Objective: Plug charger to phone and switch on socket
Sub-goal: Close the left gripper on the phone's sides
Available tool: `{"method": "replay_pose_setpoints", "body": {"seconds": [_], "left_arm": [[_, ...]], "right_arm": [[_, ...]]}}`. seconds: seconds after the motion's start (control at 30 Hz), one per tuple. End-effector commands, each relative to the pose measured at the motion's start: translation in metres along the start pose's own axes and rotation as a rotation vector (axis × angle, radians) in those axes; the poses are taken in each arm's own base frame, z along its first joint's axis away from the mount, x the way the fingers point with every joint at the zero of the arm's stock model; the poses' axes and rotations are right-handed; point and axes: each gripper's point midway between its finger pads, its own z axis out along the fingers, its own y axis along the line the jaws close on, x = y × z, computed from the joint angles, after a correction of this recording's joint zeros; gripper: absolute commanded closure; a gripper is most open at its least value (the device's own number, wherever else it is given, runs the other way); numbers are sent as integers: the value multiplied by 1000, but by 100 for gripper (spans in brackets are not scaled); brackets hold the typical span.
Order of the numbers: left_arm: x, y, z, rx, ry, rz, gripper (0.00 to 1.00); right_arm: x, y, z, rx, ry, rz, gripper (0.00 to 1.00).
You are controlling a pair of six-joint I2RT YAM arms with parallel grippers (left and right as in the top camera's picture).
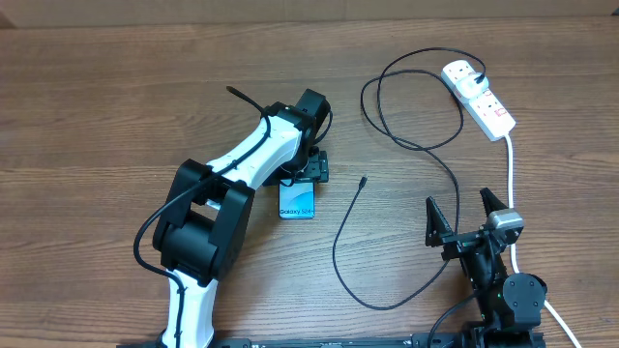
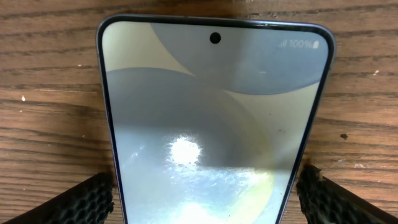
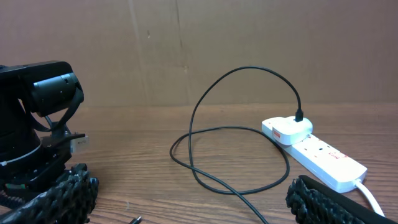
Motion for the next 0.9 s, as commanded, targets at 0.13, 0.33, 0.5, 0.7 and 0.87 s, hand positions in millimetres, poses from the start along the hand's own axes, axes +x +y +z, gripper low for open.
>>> {"method": "replay_pose_setpoints", "body": {"seconds": [0.13,0.33,0.5,0.7,0.87], "left_arm": [[13,24,32,-133,55,25,14],[13,24,32,-133,55,26,17],[13,24,32,-133,55,25,16],[13,24,32,-133,55,25,17],[13,24,32,-134,54,25,18]], "right_arm": [[2,1,0,-3,-4,-2,0],[2,1,0,-3,-4,-2,0],[2,1,0,-3,-3,-2,0],[2,1,0,-3,-4,-2,0],[2,1,0,-3,-4,-2,0]]}}
